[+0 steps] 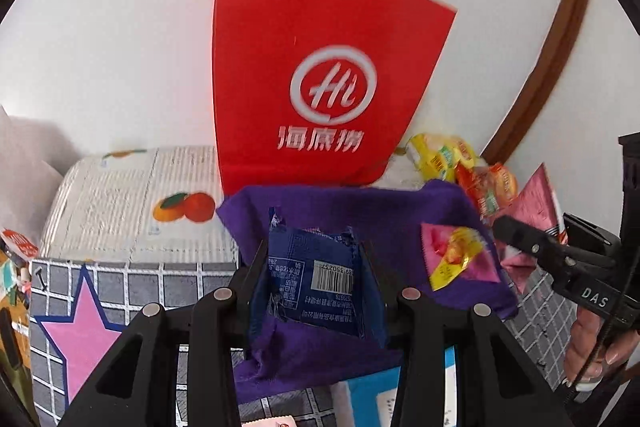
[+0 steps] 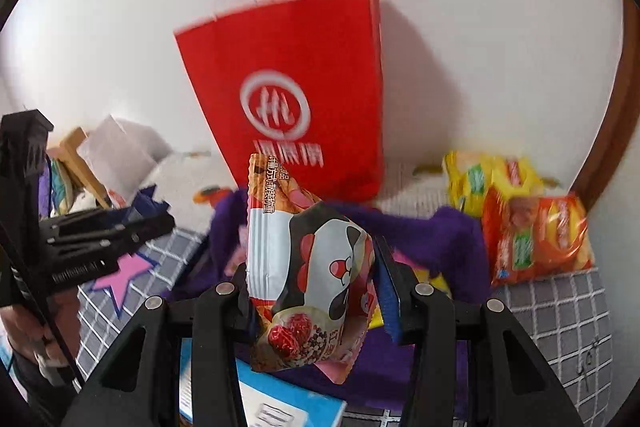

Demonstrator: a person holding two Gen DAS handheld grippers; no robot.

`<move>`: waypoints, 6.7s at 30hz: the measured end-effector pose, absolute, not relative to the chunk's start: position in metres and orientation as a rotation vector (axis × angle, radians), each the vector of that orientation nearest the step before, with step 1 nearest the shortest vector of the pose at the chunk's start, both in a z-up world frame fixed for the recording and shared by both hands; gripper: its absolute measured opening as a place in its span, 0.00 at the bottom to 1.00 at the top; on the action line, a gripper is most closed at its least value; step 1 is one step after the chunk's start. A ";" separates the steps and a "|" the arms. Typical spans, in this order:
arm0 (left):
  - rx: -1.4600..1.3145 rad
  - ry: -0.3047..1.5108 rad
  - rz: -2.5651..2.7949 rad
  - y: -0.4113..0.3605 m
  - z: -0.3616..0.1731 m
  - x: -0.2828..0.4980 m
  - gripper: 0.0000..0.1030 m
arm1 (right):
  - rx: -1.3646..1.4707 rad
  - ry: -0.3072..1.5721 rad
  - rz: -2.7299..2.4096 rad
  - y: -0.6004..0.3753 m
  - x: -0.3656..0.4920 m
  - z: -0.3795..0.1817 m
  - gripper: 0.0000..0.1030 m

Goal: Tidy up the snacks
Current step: 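Carry the panda-print bag with the right tool while the left tool carries the blue packet over the towel, then lower the panda-print bag onto the towel with the right tool while the left lowers the blue packet, then move both tools to the snack pile beside the blue tissue box, then grasp the pink Lotso candy stick with the right tool while the left grasps the beige packet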

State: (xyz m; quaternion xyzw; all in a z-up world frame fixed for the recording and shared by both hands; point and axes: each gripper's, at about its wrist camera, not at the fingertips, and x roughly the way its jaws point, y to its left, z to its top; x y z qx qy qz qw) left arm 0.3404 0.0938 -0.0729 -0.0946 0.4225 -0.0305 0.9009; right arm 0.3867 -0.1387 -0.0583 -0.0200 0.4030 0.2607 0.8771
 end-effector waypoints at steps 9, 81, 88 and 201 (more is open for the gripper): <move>-0.193 0.916 -0.065 0.094 -0.090 0.351 0.38 | -0.050 0.976 0.549 -0.149 0.411 -0.090 0.44; -0.151 1.102 -0.035 0.072 -0.140 0.365 0.38 | -0.294 1.140 0.419 -0.133 0.428 -0.154 0.62; -0.163 1.122 -0.037 0.072 -0.146 0.366 0.38 | -0.237 1.110 0.447 -0.140 0.423 -0.134 0.62; -0.258 1.089 0.039 0.157 -0.161 0.216 0.44 | -0.157 0.978 0.481 -0.193 0.182 -0.180 0.23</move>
